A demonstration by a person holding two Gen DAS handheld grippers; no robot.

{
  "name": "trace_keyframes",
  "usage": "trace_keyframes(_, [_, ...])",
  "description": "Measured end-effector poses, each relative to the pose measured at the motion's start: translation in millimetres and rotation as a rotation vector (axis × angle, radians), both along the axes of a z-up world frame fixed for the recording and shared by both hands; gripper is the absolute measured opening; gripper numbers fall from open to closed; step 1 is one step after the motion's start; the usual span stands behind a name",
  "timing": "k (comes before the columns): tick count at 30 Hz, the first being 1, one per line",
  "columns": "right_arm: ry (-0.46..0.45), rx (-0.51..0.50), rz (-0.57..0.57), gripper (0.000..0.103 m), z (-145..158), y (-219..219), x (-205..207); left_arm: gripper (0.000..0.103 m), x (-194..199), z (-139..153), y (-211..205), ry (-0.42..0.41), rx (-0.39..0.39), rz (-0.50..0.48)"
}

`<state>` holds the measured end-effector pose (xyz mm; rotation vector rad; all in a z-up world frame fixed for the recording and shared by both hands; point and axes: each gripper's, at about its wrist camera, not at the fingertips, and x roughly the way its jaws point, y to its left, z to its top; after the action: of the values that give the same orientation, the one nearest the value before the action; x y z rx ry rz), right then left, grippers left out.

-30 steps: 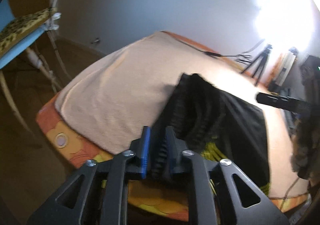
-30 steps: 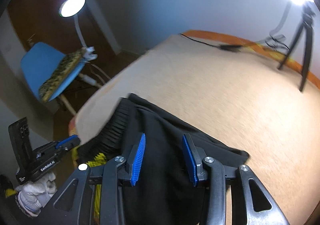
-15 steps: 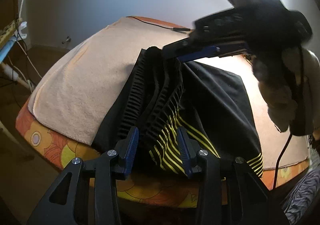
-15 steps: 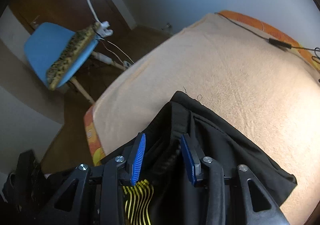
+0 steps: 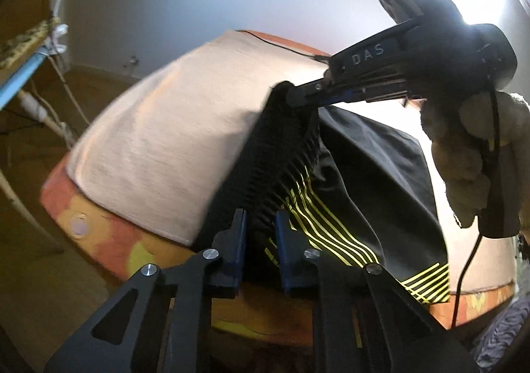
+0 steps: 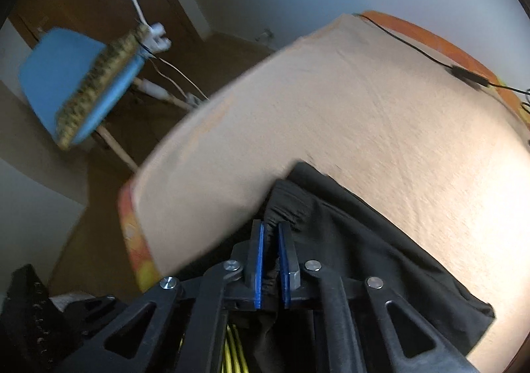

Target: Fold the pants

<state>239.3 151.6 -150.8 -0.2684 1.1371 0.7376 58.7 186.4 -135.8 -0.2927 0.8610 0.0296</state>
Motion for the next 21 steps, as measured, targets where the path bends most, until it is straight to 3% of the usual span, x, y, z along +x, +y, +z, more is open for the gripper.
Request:
trace_keyframes(5, [0.002, 0.012, 0.005, 0.006, -11.8, 13.0, 4.7, 0.016, -2.4, -1.7, 5.5, 0.012, 0.015, 0.035])
trace_keyframes(7, [-0.021, 0.007, 0.045, 0.014, -11.2, 15.4, 0.2, 0.019, -1.3, -3.0, 6.5, 0.035, 0.021, 0.050])
trace_keyframes(9, [0.016, 0.086, 0.050, 0.038, -1.6, 4.6, 1.5, 0.020, -2.6, -0.6, 6.7, 0.039, 0.028, 0.066])
trace_keyframes(14, [-0.076, 0.169, 0.029, 0.038, 29.4, -40.7, -4.7, 0.020, -15.5, 23.1, -2.7, -0.041, 0.067, 0.073])
trace_keyframes(19, [-0.142, 0.118, 0.059, 0.037, 27.2, -76.8, -19.0, 0.020, -17.0, 36.9, -27.3, -0.130, 0.056, -0.041])
trace_keyframes(21, [-0.151, 0.084, 0.066, 0.037, 16.8, -86.6, -21.6, 0.020, -11.8, 34.0, -39.4, -0.127, 0.071, -0.086])
